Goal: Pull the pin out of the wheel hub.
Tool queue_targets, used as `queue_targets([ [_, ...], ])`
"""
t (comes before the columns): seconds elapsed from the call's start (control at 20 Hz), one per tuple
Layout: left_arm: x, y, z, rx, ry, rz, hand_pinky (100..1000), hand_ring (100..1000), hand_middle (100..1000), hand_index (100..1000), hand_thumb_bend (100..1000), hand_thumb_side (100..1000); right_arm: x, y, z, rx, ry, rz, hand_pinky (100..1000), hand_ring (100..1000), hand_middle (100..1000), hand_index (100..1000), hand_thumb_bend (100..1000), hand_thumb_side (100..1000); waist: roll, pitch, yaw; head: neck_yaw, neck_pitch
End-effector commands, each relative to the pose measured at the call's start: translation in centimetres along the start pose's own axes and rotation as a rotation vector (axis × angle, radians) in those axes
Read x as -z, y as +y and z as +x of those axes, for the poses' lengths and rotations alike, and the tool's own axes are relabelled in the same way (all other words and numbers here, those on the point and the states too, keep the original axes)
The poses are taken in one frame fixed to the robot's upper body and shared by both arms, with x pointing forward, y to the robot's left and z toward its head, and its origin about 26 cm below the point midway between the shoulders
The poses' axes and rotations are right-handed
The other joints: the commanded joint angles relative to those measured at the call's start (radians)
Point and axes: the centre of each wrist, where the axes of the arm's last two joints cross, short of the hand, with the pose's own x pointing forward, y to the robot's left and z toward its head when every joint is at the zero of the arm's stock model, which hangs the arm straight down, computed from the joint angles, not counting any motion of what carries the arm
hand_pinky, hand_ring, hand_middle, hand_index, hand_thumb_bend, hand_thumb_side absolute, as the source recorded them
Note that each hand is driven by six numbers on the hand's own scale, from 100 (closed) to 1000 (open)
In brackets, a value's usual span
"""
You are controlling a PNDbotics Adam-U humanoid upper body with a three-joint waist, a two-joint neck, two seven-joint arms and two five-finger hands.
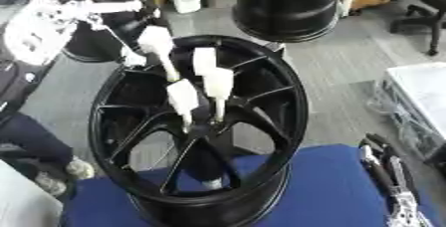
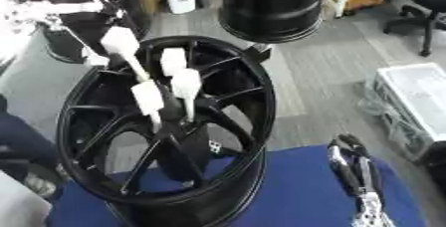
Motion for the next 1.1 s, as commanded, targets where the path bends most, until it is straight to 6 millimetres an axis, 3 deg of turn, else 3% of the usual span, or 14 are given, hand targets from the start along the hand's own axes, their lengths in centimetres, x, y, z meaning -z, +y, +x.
queue_targets([
  [0.05,-5.0,3.1,0.1,0.149,-0.049,-0.081,608,681,375,566,186,100,0.4,-0.9,0.3,-0.017,-0.015,-0.022,716,846,983,868,100,696,-0.003,-0.013,0.01,-0.005,-0.002],
  [0.25,-10.2,2.6,-1.7,0.06,0.061,-0.022,597,697,373,564,191,100,0.4,-1.3,0.2,-0.015,-0.009,-0.051,716,847,983,868,100,711,-0.005,-0.006,0.035,-0.022,-0.002],
  [0.45,-15.8,0.6,-4.4,-0.065,0.247,-0.027,596,709,389,581,201,100,0.5,-1.2,0.5,-0.01,-0.017,-0.056,716,847,983,868,100,694,-0.012,0.003,0.04,-0.018,-0.002],
  [0.6,-18.2,-2.5,-6.6,-0.184,0.369,-0.044,599,714,403,595,214,100,0.7,-1.2,0.6,-0.003,-0.02,-0.062,716,846,983,868,100,693,-0.02,0.009,0.043,-0.012,-0.002],
  [0.8,-20.6,-8.4,-9.4,-0.372,0.525,-0.024,644,832,522,701,309,100,0.7,-1.0,0.7,0.005,-0.021,-0.065,716,846,983,868,100,700,-0.026,0.013,0.041,-0.01,-0.002],
  [0.85,-21.2,-10.1,-10.0,-0.42,0.566,-0.015,706,933,661,823,565,174,0.7,-1.0,0.7,0.006,-0.02,-0.063,716,847,983,868,100,705,-0.028,0.014,0.038,-0.008,-0.002],
  [0.9,-22.0,-11.7,-10.5,-0.466,0.609,-0.004,714,943,676,837,593,196,0.7,-0.9,0.7,0.006,-0.02,-0.058,716,847,983,868,100,705,-0.029,0.013,0.034,-0.004,-0.002],
  [0.95,-22.9,-13.2,-10.9,-0.507,0.653,0.008,766,999,753,895,758,311,0.7,-0.8,0.8,0.007,-0.02,-0.056,716,846,983,868,100,706,-0.03,0.013,0.031,-0.001,-0.002],
  [1.0,-23.9,-14.7,-11.1,-0.54,0.695,0.019,797,1000,796,924,849,366,0.7,-0.8,0.8,0.007,-0.019,-0.054,716,846,983,868,100,712,-0.031,0.012,0.029,0.002,-0.002],
  [1.1,-25.4,-17.3,-11.3,-0.579,0.764,0.035,826,1000,839,953,904,405,0.7,-0.7,0.7,0.008,-0.018,-0.05,716,847,983,868,100,713,-0.031,0.011,0.026,0.006,-0.002],
])
